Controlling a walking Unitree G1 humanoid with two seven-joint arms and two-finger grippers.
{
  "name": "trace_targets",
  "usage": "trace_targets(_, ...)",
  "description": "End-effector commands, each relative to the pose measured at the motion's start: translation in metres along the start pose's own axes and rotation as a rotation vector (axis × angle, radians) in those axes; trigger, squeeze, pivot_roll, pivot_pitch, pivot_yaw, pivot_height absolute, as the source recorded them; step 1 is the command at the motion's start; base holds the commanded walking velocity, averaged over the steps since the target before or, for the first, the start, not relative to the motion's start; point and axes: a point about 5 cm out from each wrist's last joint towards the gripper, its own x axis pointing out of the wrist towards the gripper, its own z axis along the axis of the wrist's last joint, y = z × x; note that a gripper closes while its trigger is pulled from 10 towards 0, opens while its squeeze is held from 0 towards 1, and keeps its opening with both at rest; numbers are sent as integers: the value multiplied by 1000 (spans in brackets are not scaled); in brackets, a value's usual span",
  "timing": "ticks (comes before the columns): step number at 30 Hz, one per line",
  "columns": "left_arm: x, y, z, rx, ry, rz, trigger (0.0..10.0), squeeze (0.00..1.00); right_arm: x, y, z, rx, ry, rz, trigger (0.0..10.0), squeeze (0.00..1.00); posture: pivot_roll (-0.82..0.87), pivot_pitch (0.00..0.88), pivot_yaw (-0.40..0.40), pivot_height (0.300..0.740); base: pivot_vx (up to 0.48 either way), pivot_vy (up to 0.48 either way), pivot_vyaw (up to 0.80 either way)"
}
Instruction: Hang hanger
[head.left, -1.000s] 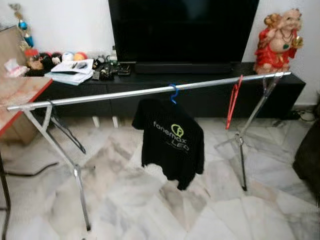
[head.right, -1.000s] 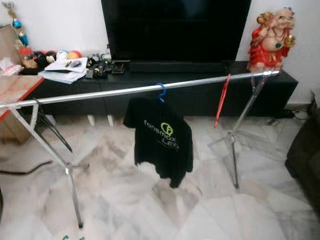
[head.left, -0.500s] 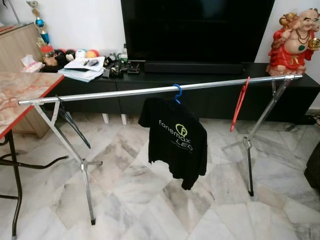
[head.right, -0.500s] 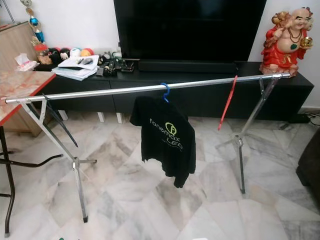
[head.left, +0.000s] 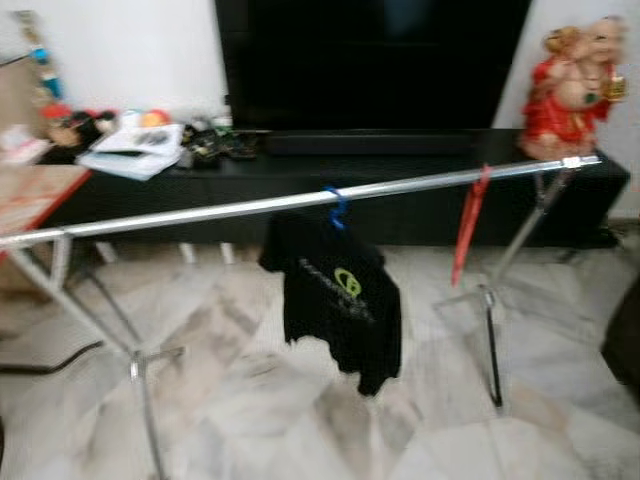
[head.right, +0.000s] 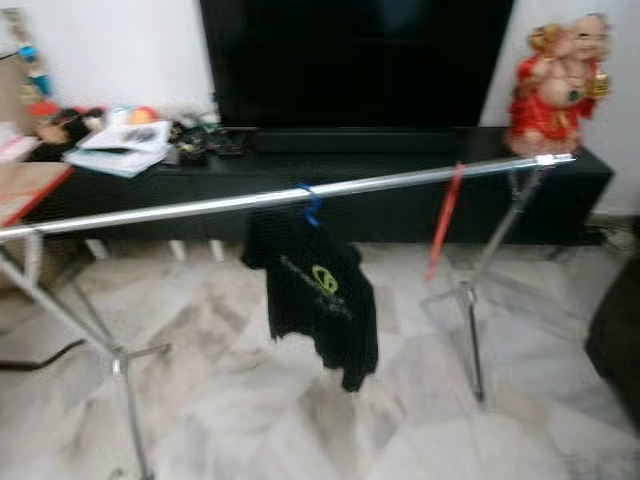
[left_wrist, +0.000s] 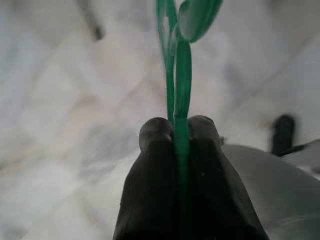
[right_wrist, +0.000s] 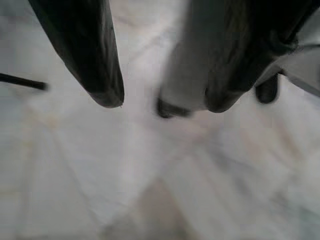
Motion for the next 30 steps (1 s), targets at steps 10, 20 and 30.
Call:
trace_targets(10, -5, 18, -4, 14, 15, 50, 10000, 0, 3, 17, 22, 11, -67, 45, 10000, 0, 21, 0, 28, 740, 404, 0, 0)
trace_targets(20, -4, 16, 1, 76, -2, 21, 10000, 0, 3, 19, 24, -13, -64, 54, 10000, 0, 22, 0, 23, 740, 376, 0, 0)
trace_targets(30, -6, 8, 22, 302, -179, -58, 10000, 0, 3, 17, 18, -25, -47, 52, 10000, 0, 30, 0, 18, 740, 0, 0, 0)
